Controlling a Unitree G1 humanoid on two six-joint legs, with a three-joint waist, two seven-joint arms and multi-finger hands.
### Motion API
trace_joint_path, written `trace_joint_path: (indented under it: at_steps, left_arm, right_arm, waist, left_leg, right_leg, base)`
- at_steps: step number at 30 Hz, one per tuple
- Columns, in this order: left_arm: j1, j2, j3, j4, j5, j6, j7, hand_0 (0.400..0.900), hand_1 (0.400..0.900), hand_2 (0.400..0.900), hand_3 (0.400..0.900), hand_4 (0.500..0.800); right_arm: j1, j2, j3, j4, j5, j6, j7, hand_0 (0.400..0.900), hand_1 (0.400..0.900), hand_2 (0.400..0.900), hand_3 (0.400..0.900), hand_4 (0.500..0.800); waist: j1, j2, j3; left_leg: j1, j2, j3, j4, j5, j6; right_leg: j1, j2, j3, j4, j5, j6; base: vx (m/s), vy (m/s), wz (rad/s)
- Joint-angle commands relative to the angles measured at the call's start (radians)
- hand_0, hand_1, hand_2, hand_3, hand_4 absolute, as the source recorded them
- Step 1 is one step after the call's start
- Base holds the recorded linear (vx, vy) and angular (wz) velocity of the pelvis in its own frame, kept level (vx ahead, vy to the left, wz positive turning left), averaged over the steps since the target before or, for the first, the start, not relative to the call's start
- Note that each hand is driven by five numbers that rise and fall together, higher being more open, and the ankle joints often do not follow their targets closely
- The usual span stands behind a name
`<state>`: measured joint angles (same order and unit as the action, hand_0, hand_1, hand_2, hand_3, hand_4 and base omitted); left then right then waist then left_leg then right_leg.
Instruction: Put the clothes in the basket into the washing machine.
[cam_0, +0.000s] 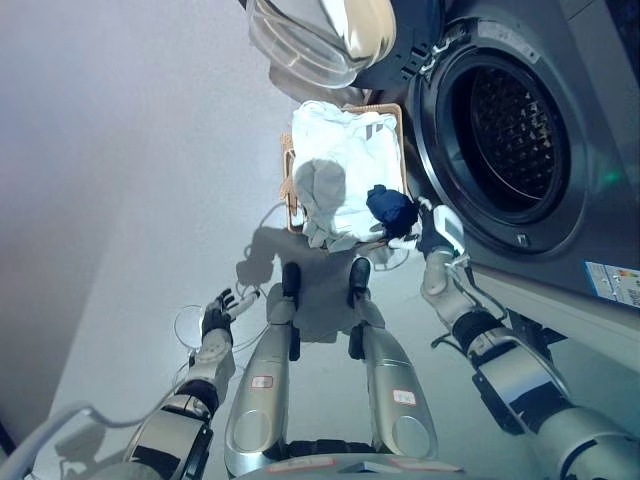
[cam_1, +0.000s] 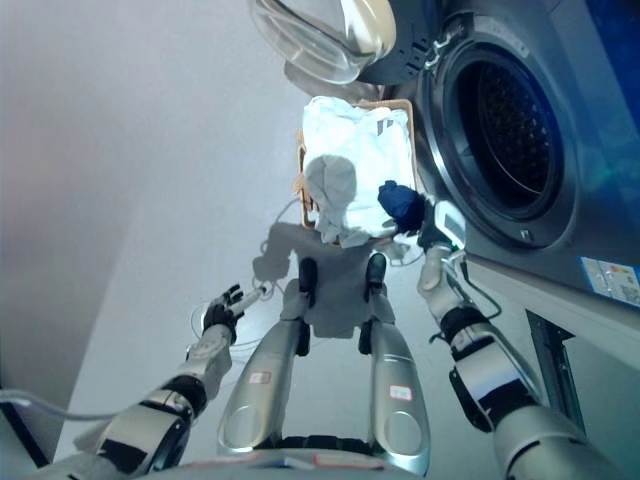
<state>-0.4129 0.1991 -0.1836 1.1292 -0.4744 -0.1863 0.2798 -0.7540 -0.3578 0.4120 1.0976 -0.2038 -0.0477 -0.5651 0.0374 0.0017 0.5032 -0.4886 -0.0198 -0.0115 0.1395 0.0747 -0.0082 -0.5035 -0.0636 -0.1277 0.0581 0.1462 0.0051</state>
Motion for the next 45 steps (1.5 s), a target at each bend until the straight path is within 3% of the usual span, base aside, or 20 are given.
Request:
trace_joint_path:
  at_steps: [1,6,11,20,25,27,28,39,45]
  left_arm:
    - [0.044,-0.002,-0.051,-0.024,-0.04,-0.038,0.038,0.9,0.9,0.9,0.9,0.8]
    - [0.01,-0.006,-0.073,-0.033,-0.079,-0.04,0.017,0.9,0.9,0.9,0.9,0.8]
    - [-0.037,-0.009,-0.082,-0.059,-0.138,-0.044,0.011,0.9,0.9,0.9,0.9,0.8]
    - [-0.041,0.003,-0.054,-0.051,-0.19,-0.043,0.011,0.9,0.9,0.9,0.9,0.8]
    - [-0.016,0.011,-0.038,-0.052,-0.205,-0.048,0.007,0.9,0.9,0.9,0.9,0.8]
    - [-0.005,0.008,-0.04,-0.049,-0.206,-0.049,0.007,0.9,0.9,0.9,0.9,0.8]
    - [-0.004,0.007,-0.043,-0.048,-0.204,-0.051,0.008,0.9,0.9,0.9,0.9,0.8]
    - [-0.005,-0.009,-0.06,-0.035,-0.183,-0.065,0.024,0.9,0.9,0.9,0.9,0.8]
    - [-0.008,-0.008,-0.047,-0.009,-0.185,-0.065,0.03,0.9,0.9,0.9,0.9,0.8]
  right_arm:
    - [-0.079,-0.076,0.038,-0.023,-0.078,-0.003,-0.142,0.9,0.9,0.9,0.9,0.8]
    - [-0.186,-0.094,0.076,0.079,-0.023,-0.007,-0.093,0.9,0.9,0.9,0.9,0.8]
    - [-0.23,-0.124,0.081,0.156,0.014,-0.001,-0.081,0.9,0.9,0.9,0.9,0.8]
    - [-0.208,-0.11,0.09,0.239,0.018,0.024,-0.024,0.9,0.9,0.9,0.9,0.8]
    - [-0.221,-0.135,0.103,0.228,0.011,0.022,-0.015,0.9,0.9,0.9,0.9,0.8]
    - [-0.228,-0.141,0.11,0.233,0.004,0.023,-0.015,0.753,0.753,0.753,0.753,0.712]
    - [-0.231,-0.145,0.115,0.235,-0.003,0.024,-0.017,0.4,0.4,0.4,0.4,0.5]
    - [-0.262,-0.152,0.122,0.195,-0.022,0.003,-0.087,0.4,0.4,0.4,0.4,0.5]
    - [-0.277,-0.15,0.076,0.132,0.057,-0.036,-0.118,0.4,0.4,0.4,0.4,0.5]
  waist:
    - [0.0,0.068,-0.043]
    - [0.01,0.085,-0.024]
    - [0.008,0.104,0.001]
    - [0.014,0.13,0.0]
    - [0.021,0.136,-0.015]
    - [0.026,0.134,-0.025]
    - [0.026,0.134,-0.028]
    - [0.022,0.112,-0.07]
    - [0.013,0.091,-0.09]
  left_leg:
    - [-0.018,-0.014,0.021,0.026,-0.077,-0.012]
    - [-0.121,-0.022,0.021,0.111,-0.096,-0.01]
    - [-0.307,-0.035,0.014,0.308,-0.149,-0.004]
    - [-0.564,-0.043,0.02,0.599,-0.229,0.012]
    - [-0.62,-0.043,0.022,0.649,-0.244,0.014]
    - [-0.634,-0.044,0.023,0.656,-0.243,0.014]
    - [-0.639,-0.043,0.026,0.659,-0.245,0.014]
    - [-0.642,-0.044,0.021,0.622,-0.232,0.012]
    - [-0.619,-0.045,0.015,0.582,-0.221,0.01]
  right_leg:
    - [-0.11,-0.007,0.044,0.254,-0.204,0.071]
    - [-0.209,-0.014,0.056,0.333,-0.219,0.07]
    - [-0.372,-0.041,0.057,0.514,-0.27,0.058]
    - [-0.623,-0.075,0.076,0.798,-0.346,0.026]
    - [-0.685,-0.072,0.083,0.845,-0.352,0.027]
    - [-0.701,-0.072,0.087,0.849,-0.351,0.027]
    - [-0.706,-0.073,0.088,0.851,-0.351,0.028]
    - [-0.713,-0.074,0.094,0.822,-0.336,0.034]
    - [-0.692,-0.071,0.096,0.784,-0.325,0.036]
  base:
    - [0.01,-0.012,-0.03]
    - [-0.02,-0.019,0.01]
    - [-0.07,-0.033,0.15]
    - [-0.05,-0.014,0.09]
    - [-0.01,0.001,-0.01]
    - [-0.01,0.01,-0.05]
    - [0.0,0.0,0.0]
    - [0.0,0.001,0.0]
    - [0.0,0.0,0.0]
